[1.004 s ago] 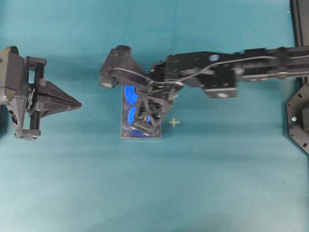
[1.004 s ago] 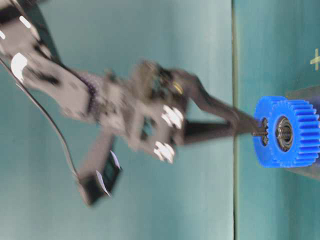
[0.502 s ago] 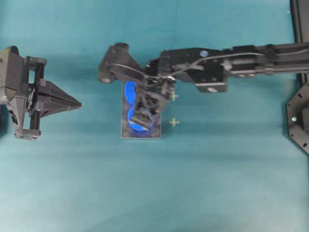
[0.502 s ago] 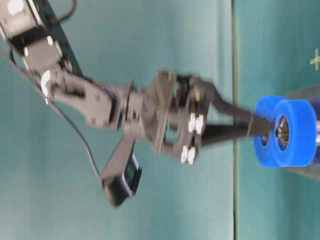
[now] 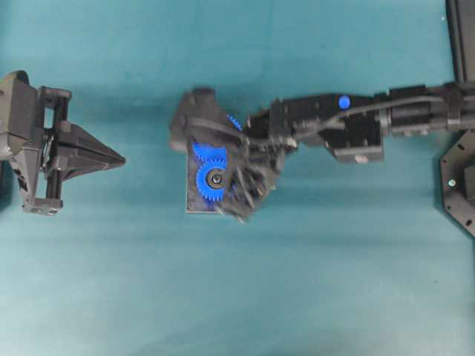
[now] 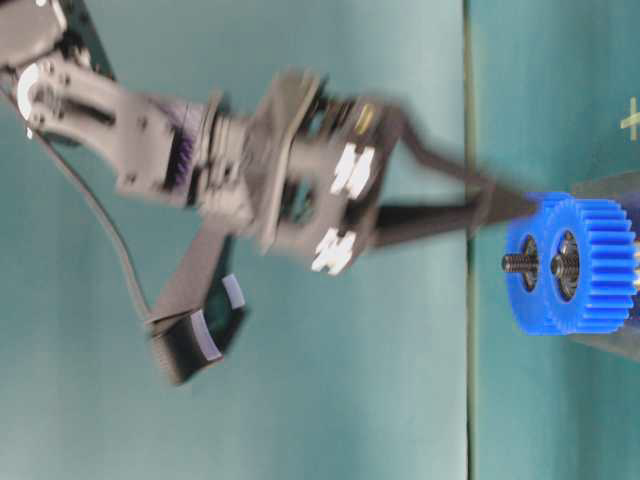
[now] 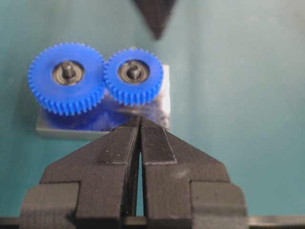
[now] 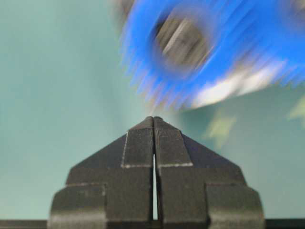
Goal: Fit the small gear onto the shaft.
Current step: 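Open the right gripper and release the seated small gear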
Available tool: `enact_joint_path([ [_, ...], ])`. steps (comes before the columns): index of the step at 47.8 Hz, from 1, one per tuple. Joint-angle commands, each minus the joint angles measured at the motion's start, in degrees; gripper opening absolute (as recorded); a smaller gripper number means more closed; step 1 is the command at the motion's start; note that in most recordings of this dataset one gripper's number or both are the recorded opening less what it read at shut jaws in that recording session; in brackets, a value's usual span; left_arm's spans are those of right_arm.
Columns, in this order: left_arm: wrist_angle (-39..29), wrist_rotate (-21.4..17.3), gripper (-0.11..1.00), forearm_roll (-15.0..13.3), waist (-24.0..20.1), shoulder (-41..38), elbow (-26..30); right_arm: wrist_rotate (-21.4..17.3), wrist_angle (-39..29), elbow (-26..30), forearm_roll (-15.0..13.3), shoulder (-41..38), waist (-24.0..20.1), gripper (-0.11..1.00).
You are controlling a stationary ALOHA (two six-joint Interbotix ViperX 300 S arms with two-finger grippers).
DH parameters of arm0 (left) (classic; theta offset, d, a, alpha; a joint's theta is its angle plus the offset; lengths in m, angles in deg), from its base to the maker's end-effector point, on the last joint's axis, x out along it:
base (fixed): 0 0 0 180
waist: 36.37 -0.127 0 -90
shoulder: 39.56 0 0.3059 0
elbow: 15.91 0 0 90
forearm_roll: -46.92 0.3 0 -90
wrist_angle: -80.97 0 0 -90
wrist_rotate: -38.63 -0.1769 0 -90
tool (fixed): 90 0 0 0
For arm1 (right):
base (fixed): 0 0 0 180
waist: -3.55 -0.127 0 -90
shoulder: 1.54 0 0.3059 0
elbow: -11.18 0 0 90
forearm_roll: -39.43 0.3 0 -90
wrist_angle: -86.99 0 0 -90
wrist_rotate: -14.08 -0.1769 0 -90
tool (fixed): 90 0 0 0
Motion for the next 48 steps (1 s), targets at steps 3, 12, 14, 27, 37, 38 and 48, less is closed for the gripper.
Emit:
enact_joint_path([
  [3,0.6,0.1,0.00,0.1,-0.1,0.0,1.0,0.1,1.1,3.0,-0.8,-1.1,2.1,-0.02],
  [12,0.7,0.1,0.00,0.1,-0.1,-0.1,1.0,1.1,0.7,3.5,-0.9,-4.2,3.4,-0.02],
  [14,0.7,0.1,0.00,0.1,-0.1,-0.1,1.0,1.1,0.3,3.2,-0.9,-4.3,3.3,-0.02],
  [27,0.7,0.1,0.00,0.1,-0.3,-0.1,0.6,1.0,-4.7,0.2,1.3,-1.8,-2.2,-0.02],
  [37,0.7,0.1,0.00,0.2,-0.9,-0.1,0.6,0.7,-5.5,-0.2,3.1,1.8,-5.3,-0.02],
  [38,0.8,0.0,0.00,0.1,-1.0,-0.1,0.6,0.7,-5.5,-0.4,3.0,2.3,-5.2,-0.02],
  [48,1.8,0.0,0.00,0.1,-1.1,-0.1,0.5,0.7,-2.6,-4.5,-0.4,8.0,-2.6,-0.02],
])
